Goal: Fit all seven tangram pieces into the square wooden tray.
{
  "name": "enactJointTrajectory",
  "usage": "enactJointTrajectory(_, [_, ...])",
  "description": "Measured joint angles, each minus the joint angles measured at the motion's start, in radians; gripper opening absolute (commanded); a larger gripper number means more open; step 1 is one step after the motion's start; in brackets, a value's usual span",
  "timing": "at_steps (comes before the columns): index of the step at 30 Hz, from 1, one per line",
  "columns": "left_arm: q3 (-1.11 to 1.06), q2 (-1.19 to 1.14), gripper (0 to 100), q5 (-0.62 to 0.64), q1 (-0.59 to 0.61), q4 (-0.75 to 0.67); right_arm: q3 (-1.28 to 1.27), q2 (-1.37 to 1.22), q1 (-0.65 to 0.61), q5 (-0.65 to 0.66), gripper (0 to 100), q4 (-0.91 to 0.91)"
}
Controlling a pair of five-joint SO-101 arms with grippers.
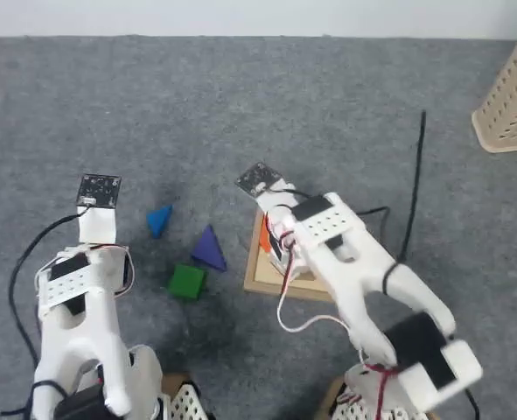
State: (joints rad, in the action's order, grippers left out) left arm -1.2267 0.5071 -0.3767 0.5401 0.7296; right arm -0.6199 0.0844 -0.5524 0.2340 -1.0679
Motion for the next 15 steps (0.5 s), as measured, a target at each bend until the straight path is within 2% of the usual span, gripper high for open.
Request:
enactJointTrajectory(6, [0.000,0.000,2,0.000,0.000,0.000,-0.002,0.089,-0.026,-0.026,20.1,-0.005])
enactJointTrajectory(10, [0.000,0.000,2,0.000,0.000,0.000,-0.002,0.084,-0.091,-0.029,20.6,-0.017])
enactJointTrajectory(15, [0.000,0.000,2,0.000,0.000,0.000,-0.002,-0.043,-0.097,-0.034,20.6,-0.017])
